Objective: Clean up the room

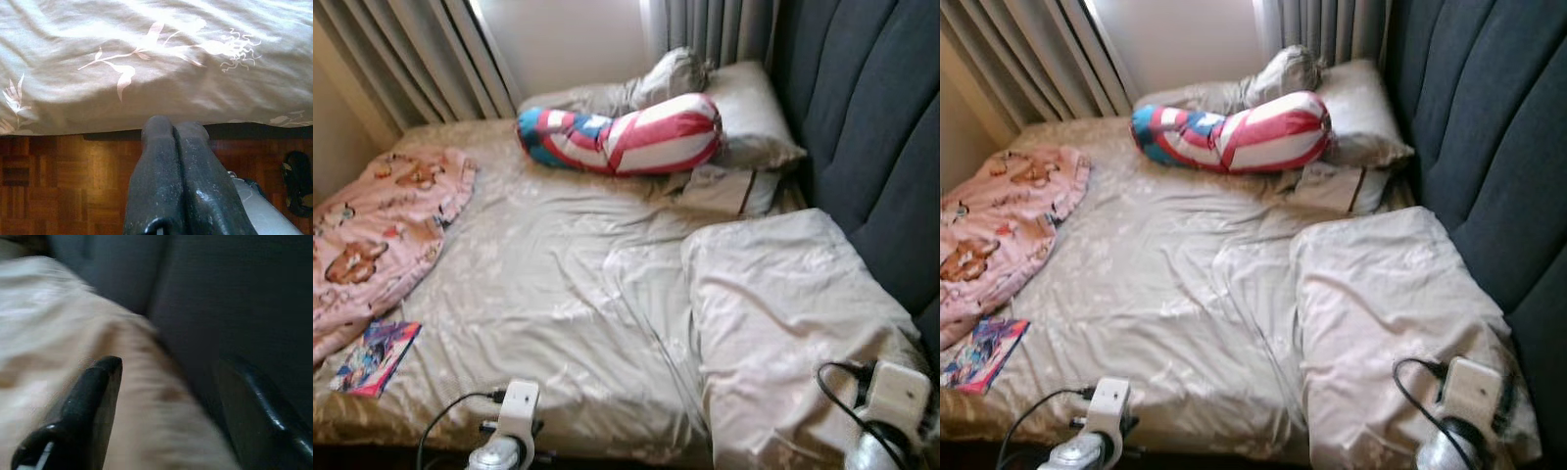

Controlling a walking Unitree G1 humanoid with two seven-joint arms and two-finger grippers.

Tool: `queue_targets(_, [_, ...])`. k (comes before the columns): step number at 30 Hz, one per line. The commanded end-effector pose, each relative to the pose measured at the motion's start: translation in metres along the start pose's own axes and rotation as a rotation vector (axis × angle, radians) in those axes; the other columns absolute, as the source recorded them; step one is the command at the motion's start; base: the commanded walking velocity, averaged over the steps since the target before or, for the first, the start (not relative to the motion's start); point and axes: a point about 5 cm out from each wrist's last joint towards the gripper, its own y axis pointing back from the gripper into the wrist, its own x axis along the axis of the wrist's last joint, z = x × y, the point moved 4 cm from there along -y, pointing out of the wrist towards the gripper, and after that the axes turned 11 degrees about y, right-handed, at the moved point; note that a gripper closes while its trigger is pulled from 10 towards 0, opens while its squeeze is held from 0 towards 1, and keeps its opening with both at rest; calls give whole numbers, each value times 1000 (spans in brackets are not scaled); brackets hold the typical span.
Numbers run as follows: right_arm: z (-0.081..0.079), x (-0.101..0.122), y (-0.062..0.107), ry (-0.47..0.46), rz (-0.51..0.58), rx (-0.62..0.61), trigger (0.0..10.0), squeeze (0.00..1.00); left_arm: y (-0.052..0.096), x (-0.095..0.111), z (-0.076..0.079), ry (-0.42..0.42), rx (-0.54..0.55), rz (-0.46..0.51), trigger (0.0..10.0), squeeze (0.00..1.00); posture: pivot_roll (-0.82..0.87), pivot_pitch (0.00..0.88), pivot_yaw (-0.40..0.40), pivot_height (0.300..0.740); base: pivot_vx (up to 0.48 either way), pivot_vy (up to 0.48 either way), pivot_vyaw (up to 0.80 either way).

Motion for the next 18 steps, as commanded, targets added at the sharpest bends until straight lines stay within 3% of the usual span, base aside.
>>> queue_targets(1, [2,-4,1,-11,-32,-14,10000,1000,0,-1,-5,-11,18,-10,10000,0,-74,51,124,740,0,0,0])
queue_targets(4, [-14,-22,1,-72,-149,100,10000,1000,0,-1,-5,-11,17,-11,10000,0,-79,52,127,740,0,0,0])
queue_targets(5, [-16,-24,1,-71,-158,114,10000,27,0,-1,-5,-11,17,-12,10000,0,-79,52,127,740,0,0,0])
queue_targets(11, [-18,-38,-8,-127,-286,124,10000,0,0,-1,-5,-12,17,-12,10000,0,-73,49,129,740,0,0,0])
queue_targets(18, [4,-26,-31,-107,-258,31,10000,0,1,-1,-7,-13,22,-12,10000,0,-70,47,131,740,0,0,0])
